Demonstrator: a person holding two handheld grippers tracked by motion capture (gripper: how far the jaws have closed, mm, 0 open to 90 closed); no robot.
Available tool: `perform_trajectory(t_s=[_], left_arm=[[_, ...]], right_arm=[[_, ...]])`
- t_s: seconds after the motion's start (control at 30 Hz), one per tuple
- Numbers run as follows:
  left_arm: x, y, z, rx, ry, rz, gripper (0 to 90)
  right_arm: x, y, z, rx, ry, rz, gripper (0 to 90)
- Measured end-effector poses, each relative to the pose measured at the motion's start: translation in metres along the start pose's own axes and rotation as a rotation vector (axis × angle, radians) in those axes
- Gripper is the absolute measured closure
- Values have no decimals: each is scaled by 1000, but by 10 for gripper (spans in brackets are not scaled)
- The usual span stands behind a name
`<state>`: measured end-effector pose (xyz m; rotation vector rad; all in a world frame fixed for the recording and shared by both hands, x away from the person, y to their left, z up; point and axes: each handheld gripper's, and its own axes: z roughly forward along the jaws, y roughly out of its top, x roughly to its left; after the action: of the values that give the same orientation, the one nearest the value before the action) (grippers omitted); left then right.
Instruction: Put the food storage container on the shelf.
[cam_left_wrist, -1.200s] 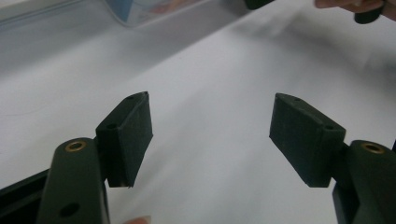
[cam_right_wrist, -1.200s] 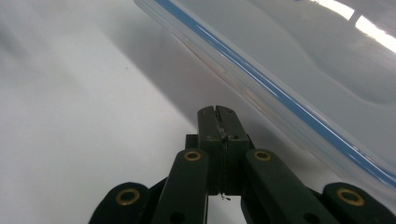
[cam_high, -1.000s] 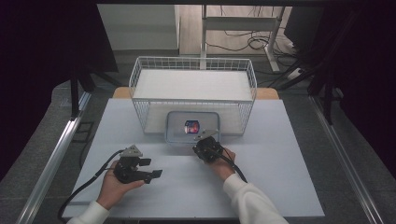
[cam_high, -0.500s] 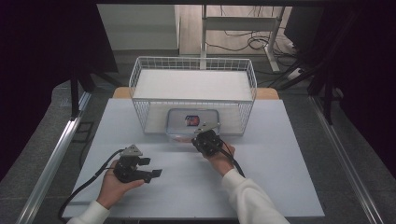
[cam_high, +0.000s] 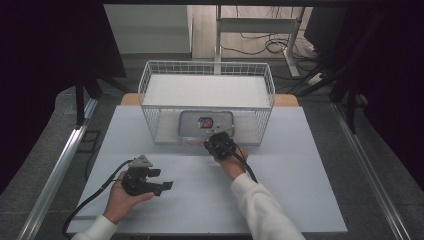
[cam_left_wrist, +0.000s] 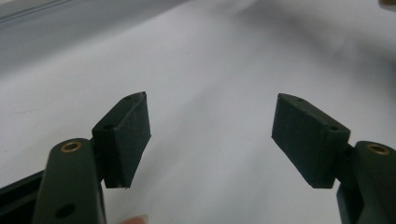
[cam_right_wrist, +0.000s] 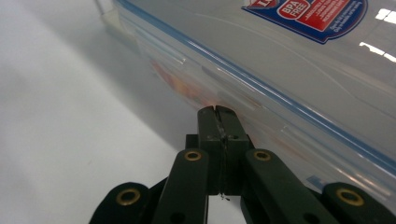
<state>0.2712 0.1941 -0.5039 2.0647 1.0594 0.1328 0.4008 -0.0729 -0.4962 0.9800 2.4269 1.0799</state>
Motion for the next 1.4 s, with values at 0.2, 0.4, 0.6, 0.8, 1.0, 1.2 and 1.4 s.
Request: perform_trajectory(t_s=[0.2,0.4,0.6,0.8,1.0,1.2,1.4], left_arm=[[1,0,0,6,8,8,272],[1,0,0,4,14,11,268],[1,0,-1,4,14,11,267],[4,1,-2,1,13,9,267],[4,1,-1,-3,1,1,267],[3,2,2,0,-2,-24,269],[5,4,-2,-27,15,-52,268]], right_arm=[[-9,9,9,2,-29,35,889],[-11,14,14,2,-46,44,889],[-10,15,16,1,-57,43,889],[2,5,-17,-20,-65,-57,889],[-1,-20,-71,-36,19,-45,889],[-12,-64,-114,-44,82,-29,889],[-22,-93,-141,-31,95,3,888]])
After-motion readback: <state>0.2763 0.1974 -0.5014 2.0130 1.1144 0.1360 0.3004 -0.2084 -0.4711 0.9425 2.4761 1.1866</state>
